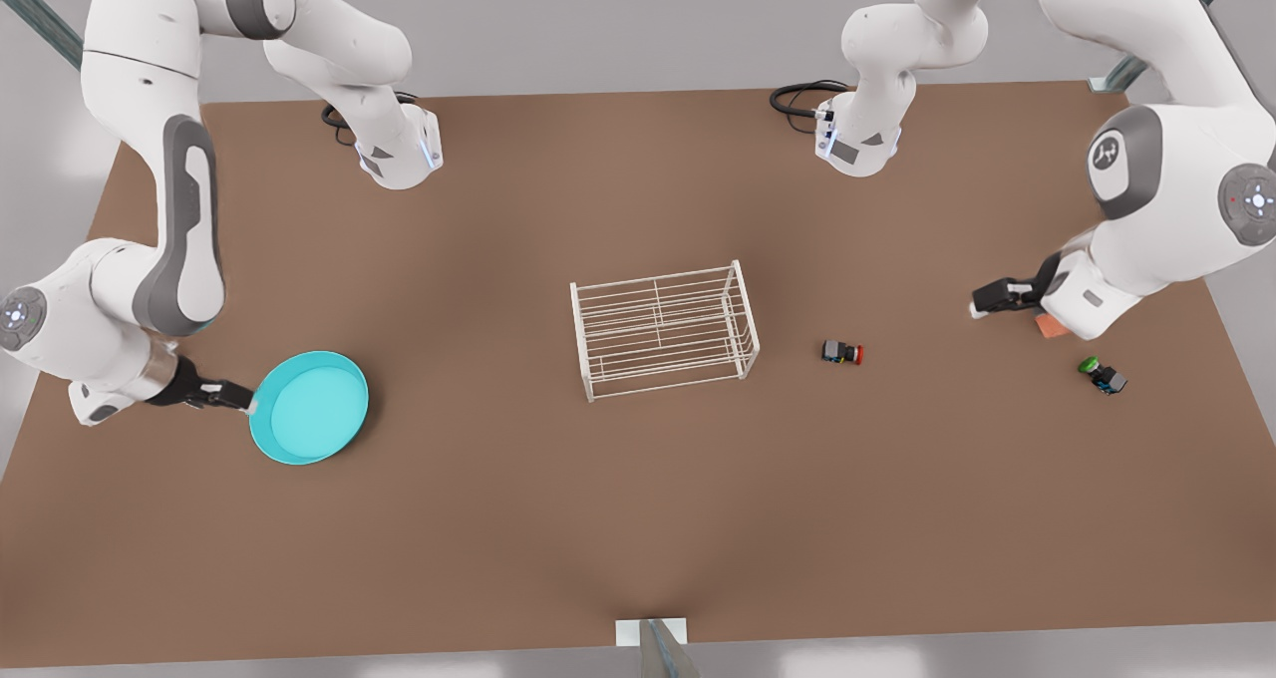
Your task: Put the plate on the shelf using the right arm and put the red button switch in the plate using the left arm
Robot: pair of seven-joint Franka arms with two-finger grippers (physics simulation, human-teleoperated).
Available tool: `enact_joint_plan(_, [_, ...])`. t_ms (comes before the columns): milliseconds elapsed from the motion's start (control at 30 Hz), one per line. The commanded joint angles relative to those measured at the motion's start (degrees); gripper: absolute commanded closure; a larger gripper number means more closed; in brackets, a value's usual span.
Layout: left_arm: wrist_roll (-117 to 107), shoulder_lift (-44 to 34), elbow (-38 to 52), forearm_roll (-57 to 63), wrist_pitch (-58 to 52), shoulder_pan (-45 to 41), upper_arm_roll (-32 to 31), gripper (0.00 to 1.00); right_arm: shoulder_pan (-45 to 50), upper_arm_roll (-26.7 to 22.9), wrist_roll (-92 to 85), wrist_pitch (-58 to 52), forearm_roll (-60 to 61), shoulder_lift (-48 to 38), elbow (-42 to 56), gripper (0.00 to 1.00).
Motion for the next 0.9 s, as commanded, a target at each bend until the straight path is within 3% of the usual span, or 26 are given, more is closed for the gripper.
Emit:
enact_joint_plan(0, [-1.25,-0.18,-0.17,0.23,-4.93,-0.29,-0.05,0.00,-2.61,0.26,-18.76,-3.14,5.67,3.22,2.76,0.00])
enact_joint_plan(33, [-1.25,-0.27,-0.61,0.23,-5.11,-0.29,-0.05,0.00,-3.14,0.53,-19.63,-3.41,5.76,5.50,5.48,0.00])
enact_joint_plan(133, [-4.68,-0.53,-2.37,0.32,-3.97,-0.81,-0.40,0.00,-12.37,12.04,-21.22,-3.41,3.84,10.43,9.44,0.00])
enact_joint_plan(300, [-4.68,-0.97,-4.92,1.20,0.87,-0.81,-0.66,0.00,-16.14,17.93,-28.51,-3.58,-5.75,15.71,11.38,0.00])
enact_joint_plan(367, [-4.68,-1.58,-4.92,1.11,0.52,-0.81,-0.66,0.00,-22.74,24.69,-29.30,-4.02,-10.58,15.70,9.97,0.00])
enact_joint_plan(867, [-5.03,-2.37,-7.20,1.11,-0.27,0.24,-0.05,0.00,-26.61,24.70,-31.33,-3.67,-14.10,23.53,11.38,0.01])
